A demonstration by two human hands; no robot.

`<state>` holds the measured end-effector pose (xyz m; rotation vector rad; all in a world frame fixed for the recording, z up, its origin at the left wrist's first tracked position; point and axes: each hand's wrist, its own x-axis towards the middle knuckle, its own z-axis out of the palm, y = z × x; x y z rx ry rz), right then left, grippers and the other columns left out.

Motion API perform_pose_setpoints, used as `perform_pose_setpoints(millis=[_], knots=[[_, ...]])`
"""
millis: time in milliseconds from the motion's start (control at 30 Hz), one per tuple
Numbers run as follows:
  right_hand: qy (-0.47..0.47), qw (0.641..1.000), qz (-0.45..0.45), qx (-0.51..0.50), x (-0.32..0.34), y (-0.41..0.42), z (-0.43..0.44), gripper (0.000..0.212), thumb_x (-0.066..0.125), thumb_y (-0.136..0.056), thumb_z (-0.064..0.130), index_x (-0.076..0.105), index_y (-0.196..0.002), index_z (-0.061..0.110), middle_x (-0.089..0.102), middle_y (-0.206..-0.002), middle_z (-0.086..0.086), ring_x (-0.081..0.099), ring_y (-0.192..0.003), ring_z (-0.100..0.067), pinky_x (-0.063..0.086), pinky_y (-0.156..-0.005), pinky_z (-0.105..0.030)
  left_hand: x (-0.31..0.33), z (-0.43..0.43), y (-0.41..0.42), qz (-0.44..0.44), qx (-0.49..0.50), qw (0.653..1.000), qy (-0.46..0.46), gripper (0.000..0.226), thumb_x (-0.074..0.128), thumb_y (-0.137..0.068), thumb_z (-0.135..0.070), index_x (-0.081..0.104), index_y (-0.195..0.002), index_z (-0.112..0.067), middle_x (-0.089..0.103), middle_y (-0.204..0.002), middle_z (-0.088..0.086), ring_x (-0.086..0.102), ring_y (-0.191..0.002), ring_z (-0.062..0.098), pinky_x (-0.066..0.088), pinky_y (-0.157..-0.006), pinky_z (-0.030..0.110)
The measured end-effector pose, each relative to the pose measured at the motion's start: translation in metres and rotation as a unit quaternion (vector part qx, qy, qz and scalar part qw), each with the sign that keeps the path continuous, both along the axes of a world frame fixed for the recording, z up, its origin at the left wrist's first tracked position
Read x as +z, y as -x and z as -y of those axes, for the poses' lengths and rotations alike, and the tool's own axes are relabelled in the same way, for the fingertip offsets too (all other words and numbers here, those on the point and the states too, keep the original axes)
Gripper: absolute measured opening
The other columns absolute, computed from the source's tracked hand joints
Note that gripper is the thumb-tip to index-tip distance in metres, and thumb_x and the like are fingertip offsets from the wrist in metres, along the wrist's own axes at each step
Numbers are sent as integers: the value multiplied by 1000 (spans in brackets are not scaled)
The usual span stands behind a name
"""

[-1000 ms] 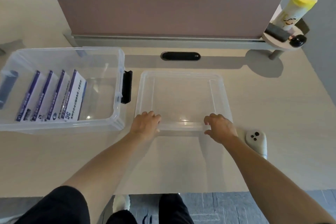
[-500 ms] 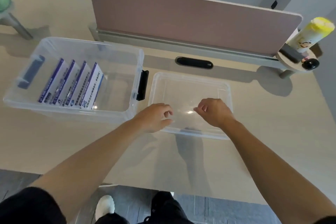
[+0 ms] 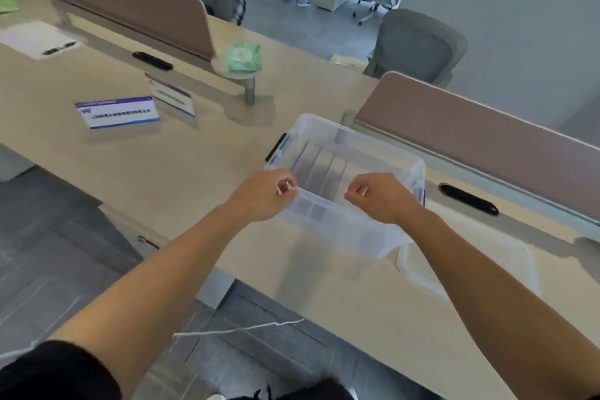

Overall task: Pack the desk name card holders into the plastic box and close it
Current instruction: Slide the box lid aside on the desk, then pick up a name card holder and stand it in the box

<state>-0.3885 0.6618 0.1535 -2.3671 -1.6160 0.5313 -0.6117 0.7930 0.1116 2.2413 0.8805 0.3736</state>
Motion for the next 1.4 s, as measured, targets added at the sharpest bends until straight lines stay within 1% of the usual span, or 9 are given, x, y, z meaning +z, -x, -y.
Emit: perform_pose_setpoints(millis=[267, 567, 733, 900, 1033, 1133, 1200, 1333, 1400], knots=[[32, 995, -3, 90, 1, 112, -142, 20, 59, -92, 36, 71, -92, 20, 69, -89, 5, 64, -86, -15, 52, -80, -32, -2, -112, 140, -12, 180, 983, 26, 15, 59, -93, -32, 65, -102, -22, 66, -96, -3, 61, -87, 17, 46, -75, 28], [1, 987, -69, 143, -26, 144, -319, 22, 62, -92, 31, 73, -96, 12, 69, -93, -1, 63, -90, -19, 47, -82, -30, -25, -237, 183, -51, 330, 941, 54, 31, 59, -93, -39, 59, -118, -22, 63, -108, -3, 60, -95, 19, 51, -78, 35], [-11, 984, -124, 128, -56, 169, -416, 16, 66, -90, 33, 66, -96, 18, 65, -97, 1, 61, -94, -18, 43, -81, -28, -49, -311, 203, 6, 439, 893, 96, 44, 63, -91, -35, 51, -129, -18, 58, -118, 2, 57, -102, 18, 49, -85, 36], [19, 981, -182, 62, -91, 208, -505, 39, 62, -93, 39, 60, -123, 16, 58, -106, 5, 55, -96, -15, 38, -80, -25, -93, -388, 231, 107, 538, 820, 163, 63, 65, -89, -30, 36, -143, -15, 50, -133, 4, 54, -111, 20, 42, -85, 30], [35, 975, -221, 4, -130, 242, -568, 56, 58, -94, 44, 48, -141, 15, 59, -131, 0, 55, -120, -19, 40, -93, -27, -135, -439, 237, 139, 556, 791, 215, 76, 67, -89, -22, 24, -150, -10, 44, -131, -5, 47, -108, 9, 37, -84, 23], [52, 970, -238, -21, -160, 261, -600, 65, 56, -94, 50, 38, -148, 17, 49, -147, -1, 46, -134, -18, 34, -102, -28, -164, -470, 248, 155, 554, 783, 237, 99, 76, -82, -29, 11, -155, -13, 24, -159, 3, 35, -139, 16, 33, -110, 29], [62, 968, -243, -28, -175, 270, -617, 69, 56, -93, 52, 34, -151, 21, 43, -152, 1, 44, -137, -19, 35, -111, -35, -178, -488, 257, 169, 544, 783, 247, 106, 80, -79, -29, 7, -155, -18, 18, -162, 0, 29, -143, 14, 29, -114, 28], [91, 961, -254, -62, -199, 282, -634, 62, 59, -91, 52, 38, -143, 26, 49, -143, 6, 50, -129, -18, 41, -107, -40, -198, -507, 262, 205, 499, 798, 270, 93, 84, -73, -31, 29, -148, -29, 46, -146, -7, 48, -128, 10, 44, -91, 13], [81, 948, -294, -86, -204, 287, -635, 59, 61, -91, 47, 36, -141, 28, 49, -135, 11, 51, -122, -13, 43, -104, -38, -202, -510, 260, 205, 499, 798, 268, 85, 86, -67, -39, 41, -138, -29, 56, -131, -10, 55, -119, 11, 50, -93, 21]])
